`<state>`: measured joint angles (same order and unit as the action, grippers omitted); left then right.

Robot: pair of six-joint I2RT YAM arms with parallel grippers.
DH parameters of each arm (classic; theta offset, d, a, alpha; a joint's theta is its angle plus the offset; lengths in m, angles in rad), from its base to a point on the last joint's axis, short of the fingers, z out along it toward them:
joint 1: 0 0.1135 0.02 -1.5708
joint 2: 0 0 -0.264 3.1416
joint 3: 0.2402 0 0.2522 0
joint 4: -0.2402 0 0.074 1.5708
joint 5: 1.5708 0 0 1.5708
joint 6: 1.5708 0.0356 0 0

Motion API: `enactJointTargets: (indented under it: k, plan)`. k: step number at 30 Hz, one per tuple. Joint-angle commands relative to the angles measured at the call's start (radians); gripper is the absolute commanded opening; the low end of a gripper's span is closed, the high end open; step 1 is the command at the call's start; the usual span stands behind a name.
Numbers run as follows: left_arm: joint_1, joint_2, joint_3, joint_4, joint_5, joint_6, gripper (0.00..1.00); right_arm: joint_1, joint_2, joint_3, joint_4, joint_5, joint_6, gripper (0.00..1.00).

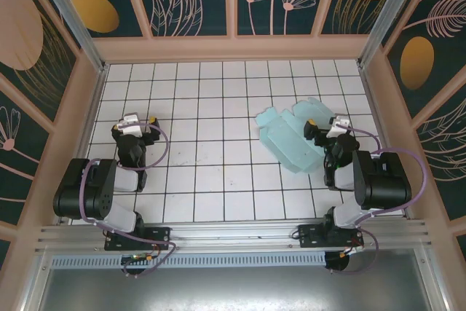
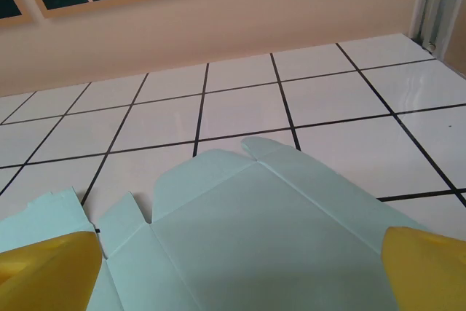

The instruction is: Fold the paper box

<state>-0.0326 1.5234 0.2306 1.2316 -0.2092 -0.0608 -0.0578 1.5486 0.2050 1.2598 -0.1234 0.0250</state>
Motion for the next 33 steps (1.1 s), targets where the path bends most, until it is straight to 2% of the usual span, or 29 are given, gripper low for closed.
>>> enactJointTargets:
  k: [1,20,23,26,28,31,33]
  plan:
    - [0.007,-0.004,-0.001,0.052,0.016,-0.015,0.99,0.006,0.006,0.015,0.046,0.019,-0.017,0.99]
    - [0.007,-0.005,0.0,0.052,0.017,-0.014,0.99,0.005,0.006,0.021,0.035,0.036,-0.008,0.99]
    - [0.005,-0.014,-0.005,0.056,0.025,-0.008,0.99,0.004,0.005,-0.008,0.087,0.045,-0.004,0.99]
    - [0.001,-0.073,0.02,-0.04,0.068,0.02,0.99,0.004,-0.01,-0.057,0.173,0.06,0.003,0.99]
    - [-0.017,-0.13,0.064,-0.168,0.07,0.043,0.99,0.007,-0.047,-0.069,0.163,0.056,-0.006,0.99]
    - [-0.098,-0.196,0.133,-0.316,0.039,0.114,0.99,0.009,-0.126,-0.058,0.072,0.037,-0.013,0.99]
    - [-0.147,-0.216,0.177,-0.372,0.06,0.103,0.99,0.014,-0.166,-0.045,0.0,0.007,-0.024,0.99]
